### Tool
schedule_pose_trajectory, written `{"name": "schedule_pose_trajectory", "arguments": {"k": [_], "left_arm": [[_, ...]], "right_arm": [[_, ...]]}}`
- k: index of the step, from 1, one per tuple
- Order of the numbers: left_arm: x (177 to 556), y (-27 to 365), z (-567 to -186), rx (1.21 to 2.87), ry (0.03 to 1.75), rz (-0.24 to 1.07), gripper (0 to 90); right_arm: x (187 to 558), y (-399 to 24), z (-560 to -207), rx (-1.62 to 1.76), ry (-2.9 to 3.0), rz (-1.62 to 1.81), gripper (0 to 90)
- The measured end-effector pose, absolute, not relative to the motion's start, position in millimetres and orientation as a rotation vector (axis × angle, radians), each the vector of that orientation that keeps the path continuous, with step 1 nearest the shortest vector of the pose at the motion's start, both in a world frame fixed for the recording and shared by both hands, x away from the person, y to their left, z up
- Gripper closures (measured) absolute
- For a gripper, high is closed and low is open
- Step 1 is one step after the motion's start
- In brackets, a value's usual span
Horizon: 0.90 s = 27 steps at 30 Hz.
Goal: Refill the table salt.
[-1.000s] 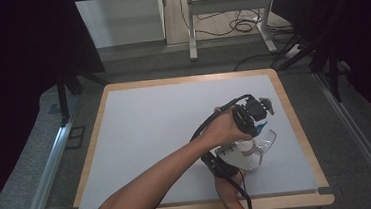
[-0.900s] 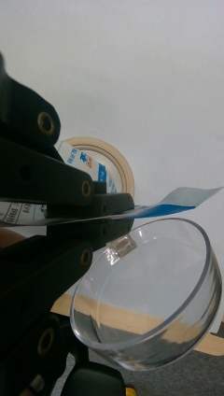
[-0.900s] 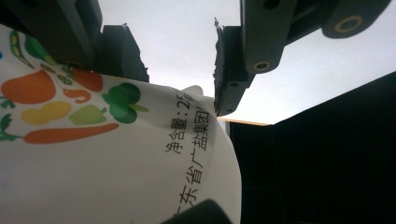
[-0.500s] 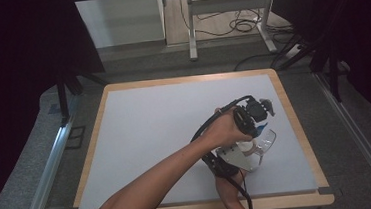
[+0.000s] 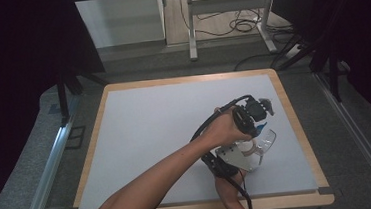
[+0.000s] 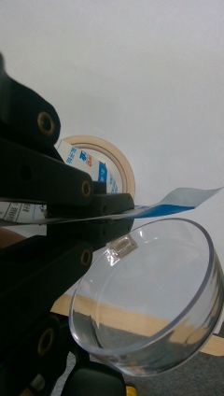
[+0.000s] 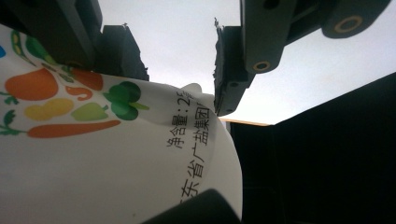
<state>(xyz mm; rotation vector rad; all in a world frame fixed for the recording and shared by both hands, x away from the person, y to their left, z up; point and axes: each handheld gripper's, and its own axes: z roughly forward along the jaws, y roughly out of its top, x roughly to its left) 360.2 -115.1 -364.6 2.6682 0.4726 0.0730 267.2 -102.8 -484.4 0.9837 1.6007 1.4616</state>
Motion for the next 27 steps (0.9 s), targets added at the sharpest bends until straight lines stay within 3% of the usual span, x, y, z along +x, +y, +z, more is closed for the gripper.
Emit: {"name": "schedule_pose_trajectory", "arguments": {"k": [27], "left_arm": [[360.3,-116.8,-364.1,2.670,0.467,0.071,90.0]], "right_arm": [[267.1,-103.7,-483.2,0.981,1.590,1.462,55.9]]}}
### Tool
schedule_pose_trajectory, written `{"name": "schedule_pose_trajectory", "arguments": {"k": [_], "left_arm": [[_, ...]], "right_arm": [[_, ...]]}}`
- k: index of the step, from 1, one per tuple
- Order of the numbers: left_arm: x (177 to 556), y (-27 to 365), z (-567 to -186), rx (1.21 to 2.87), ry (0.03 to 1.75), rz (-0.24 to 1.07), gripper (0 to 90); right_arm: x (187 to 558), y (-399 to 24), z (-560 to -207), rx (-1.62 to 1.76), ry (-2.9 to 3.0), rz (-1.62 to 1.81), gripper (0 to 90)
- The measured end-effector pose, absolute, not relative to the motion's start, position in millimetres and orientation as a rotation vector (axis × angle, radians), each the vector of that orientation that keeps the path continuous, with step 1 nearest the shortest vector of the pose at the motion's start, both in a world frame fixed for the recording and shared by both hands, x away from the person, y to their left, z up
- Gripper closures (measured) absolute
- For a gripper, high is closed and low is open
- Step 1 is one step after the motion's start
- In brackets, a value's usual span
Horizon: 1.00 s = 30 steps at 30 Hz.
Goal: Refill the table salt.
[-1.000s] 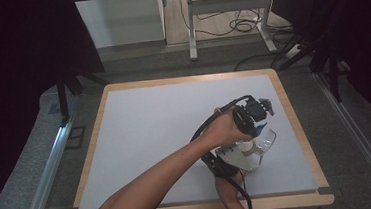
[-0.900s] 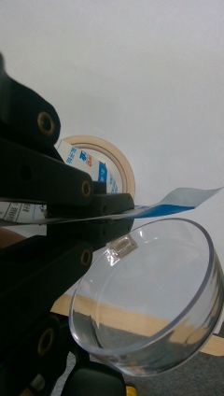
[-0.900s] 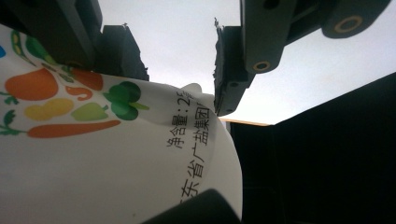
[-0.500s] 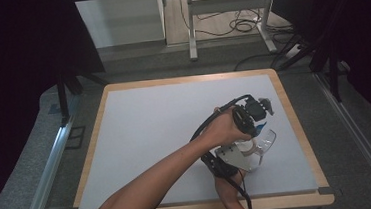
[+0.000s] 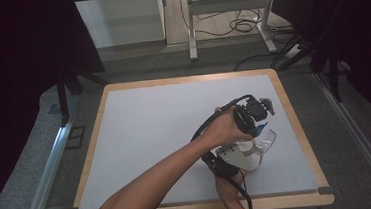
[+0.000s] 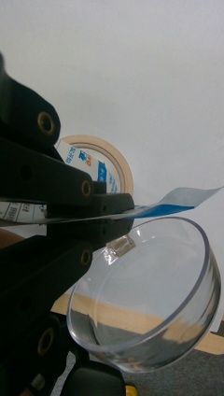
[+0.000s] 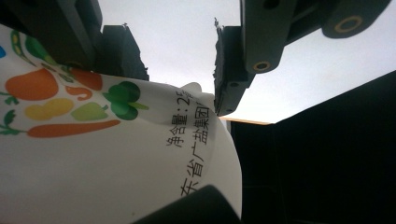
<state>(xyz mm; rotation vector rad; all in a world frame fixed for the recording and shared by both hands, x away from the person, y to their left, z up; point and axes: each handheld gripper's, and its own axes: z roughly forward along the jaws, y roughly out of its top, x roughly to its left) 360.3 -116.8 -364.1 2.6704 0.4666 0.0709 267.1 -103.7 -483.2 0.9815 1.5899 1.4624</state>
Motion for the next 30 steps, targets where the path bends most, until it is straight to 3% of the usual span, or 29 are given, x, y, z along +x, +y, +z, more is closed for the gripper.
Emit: {"name": "schedule_pose_trajectory", "arguments": {"k": [30], "left_arm": [[362.0,-119.6,-362.3,2.687,0.460,0.075,90.0]], "right_arm": [[266.0,-103.5,-481.3,0.986,1.573,1.469,55.8]]}}
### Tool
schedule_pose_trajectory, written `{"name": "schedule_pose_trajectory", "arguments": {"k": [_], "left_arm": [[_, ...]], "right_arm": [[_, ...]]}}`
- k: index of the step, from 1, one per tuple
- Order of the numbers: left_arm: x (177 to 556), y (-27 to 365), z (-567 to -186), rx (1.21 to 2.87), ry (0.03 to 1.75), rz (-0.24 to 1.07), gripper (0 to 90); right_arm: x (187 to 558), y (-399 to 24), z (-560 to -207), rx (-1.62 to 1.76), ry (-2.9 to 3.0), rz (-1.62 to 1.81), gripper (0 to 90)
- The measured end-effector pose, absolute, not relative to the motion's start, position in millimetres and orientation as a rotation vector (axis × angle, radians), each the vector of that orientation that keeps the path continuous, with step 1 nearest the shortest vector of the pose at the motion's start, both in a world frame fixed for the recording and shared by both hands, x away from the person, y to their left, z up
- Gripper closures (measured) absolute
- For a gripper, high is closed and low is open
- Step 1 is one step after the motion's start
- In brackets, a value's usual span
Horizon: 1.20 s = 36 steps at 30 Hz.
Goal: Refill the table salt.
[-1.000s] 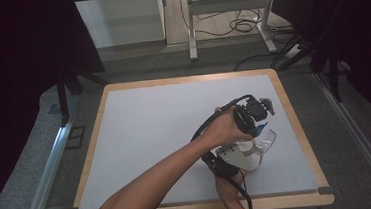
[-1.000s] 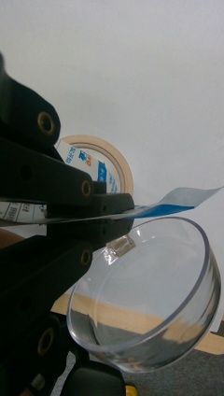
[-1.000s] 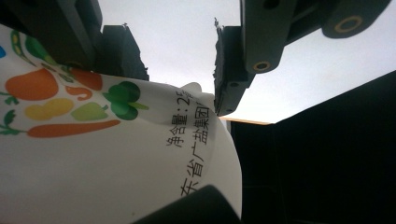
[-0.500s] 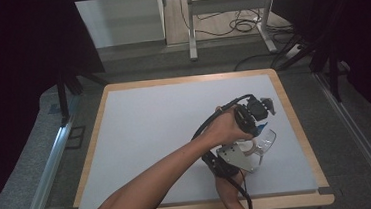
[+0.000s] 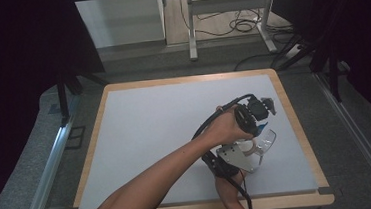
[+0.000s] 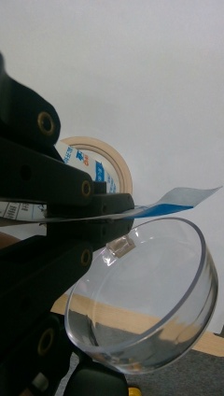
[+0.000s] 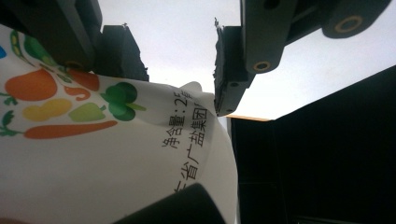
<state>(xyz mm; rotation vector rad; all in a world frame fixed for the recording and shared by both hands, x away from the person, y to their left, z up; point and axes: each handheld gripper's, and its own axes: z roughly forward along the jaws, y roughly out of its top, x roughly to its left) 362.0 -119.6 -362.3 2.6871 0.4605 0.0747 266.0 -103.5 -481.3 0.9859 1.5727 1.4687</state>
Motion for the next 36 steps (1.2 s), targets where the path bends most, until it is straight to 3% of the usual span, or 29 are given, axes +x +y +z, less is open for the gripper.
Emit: {"name": "schedule_pose_trajectory", "arguments": {"k": [36], "left_arm": [[369.5,-112.4,-363.8,2.659,0.446,0.035,90.0]], "right_arm": [[267.9,-99.8,-484.8,0.971,1.608,1.419,55.7]]}}
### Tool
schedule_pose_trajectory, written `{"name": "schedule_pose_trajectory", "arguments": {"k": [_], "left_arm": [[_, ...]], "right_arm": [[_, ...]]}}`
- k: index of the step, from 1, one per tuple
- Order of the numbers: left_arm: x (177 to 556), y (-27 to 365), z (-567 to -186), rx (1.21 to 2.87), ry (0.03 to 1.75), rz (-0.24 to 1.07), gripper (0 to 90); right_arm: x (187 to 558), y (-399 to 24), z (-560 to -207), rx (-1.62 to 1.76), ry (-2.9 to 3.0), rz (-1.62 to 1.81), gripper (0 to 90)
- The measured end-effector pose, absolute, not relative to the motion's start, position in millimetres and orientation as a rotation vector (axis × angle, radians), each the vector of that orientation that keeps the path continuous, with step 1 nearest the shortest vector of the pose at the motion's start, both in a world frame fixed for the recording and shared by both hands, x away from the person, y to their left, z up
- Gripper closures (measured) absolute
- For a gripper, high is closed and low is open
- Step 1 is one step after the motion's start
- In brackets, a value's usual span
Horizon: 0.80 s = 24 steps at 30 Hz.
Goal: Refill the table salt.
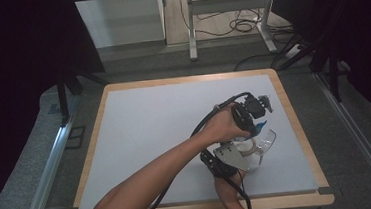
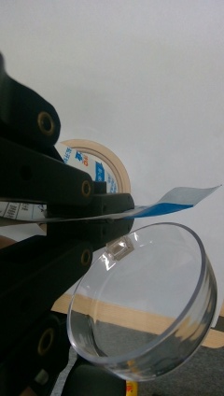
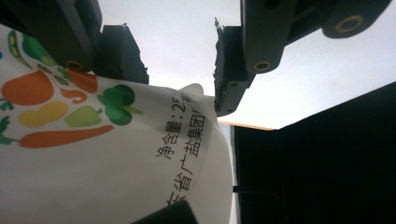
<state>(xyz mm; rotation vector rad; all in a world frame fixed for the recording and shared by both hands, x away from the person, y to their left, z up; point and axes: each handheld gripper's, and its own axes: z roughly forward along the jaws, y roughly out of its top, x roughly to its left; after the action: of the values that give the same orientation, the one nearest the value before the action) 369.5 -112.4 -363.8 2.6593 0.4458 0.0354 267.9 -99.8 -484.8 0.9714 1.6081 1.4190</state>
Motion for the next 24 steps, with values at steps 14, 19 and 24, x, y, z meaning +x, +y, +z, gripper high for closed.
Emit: {"name": "schedule_pose_trajectory", "arguments": {"k": [14,19,24], "left_arm": [[370.2,-113.4,-363.9,2.655,0.437,0.027,90.0],[371.4,-113.9,-363.7,2.658,0.441,0.026,90.0],[371.6,-114.7,-362.2,2.658,0.438,0.029,90.0]], "right_arm": [[267.0,-97.6,-484.5,0.978,1.601,1.389,55.6],[268.1,-97.5,-483.2,0.978,1.600,1.386,55.6],[267.9,-97.0,-482.3,0.976,1.594,1.383,55.6]]}}
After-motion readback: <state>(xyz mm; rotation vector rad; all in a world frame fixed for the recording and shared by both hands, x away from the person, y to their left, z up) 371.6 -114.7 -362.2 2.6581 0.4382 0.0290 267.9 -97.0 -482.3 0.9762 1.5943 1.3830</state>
